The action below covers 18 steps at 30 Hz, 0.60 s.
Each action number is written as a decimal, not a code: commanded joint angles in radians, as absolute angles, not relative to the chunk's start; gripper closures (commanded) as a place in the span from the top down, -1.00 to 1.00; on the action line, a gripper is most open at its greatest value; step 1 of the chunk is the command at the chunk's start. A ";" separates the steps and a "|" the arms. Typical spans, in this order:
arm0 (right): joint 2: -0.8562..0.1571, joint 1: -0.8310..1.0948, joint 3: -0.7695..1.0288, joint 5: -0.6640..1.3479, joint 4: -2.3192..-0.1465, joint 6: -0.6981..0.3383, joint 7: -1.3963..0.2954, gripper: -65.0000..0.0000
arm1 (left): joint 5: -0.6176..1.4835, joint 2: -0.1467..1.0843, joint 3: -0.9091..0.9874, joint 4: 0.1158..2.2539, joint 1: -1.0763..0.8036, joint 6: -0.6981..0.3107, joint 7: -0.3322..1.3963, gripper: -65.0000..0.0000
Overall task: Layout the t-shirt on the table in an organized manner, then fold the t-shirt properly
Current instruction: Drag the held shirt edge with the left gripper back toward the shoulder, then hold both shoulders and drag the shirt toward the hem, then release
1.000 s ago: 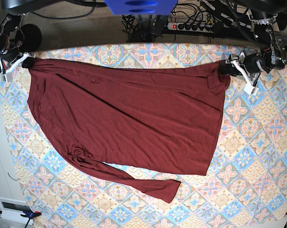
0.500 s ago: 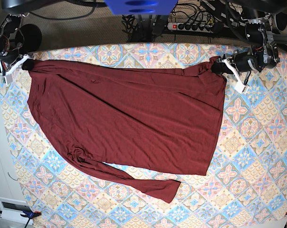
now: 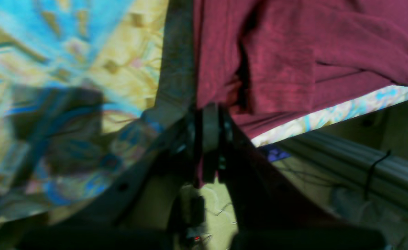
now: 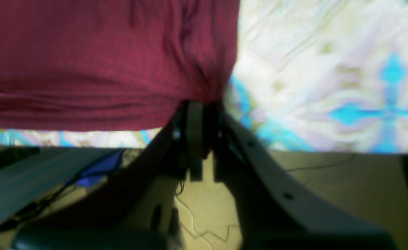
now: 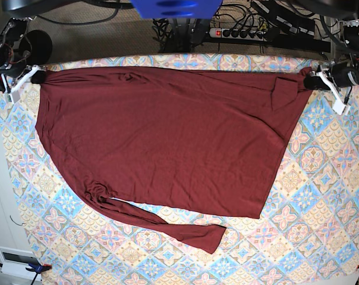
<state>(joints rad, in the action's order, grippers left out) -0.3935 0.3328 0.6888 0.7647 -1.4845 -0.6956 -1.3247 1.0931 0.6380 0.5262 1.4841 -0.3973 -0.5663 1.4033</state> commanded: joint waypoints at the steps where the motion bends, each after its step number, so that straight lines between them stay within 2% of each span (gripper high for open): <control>1: -0.418 0.329 0.685 0.780 -1.518 -0.698 -1.307 -0.97 | 1.099 0.679 0.539 1.498 -0.403 -0.572 1.396 -1.00; 8: -0.389 0.340 0.676 0.780 -1.560 -0.698 -1.313 -0.97 | 1.116 0.693 0.582 1.498 -0.390 -0.619 1.396 -1.00; 13: -0.389 0.334 0.676 0.777 -1.555 -0.698 -1.311 -0.97 | 1.219 0.642 0.590 1.497 -0.312 -0.616 1.396 -1.00; 18: -0.390 0.314 0.677 0.777 -1.550 -0.698 -1.307 -0.97 | 1.233 0.562 0.622 1.492 -0.217 -0.615 1.396 -1.00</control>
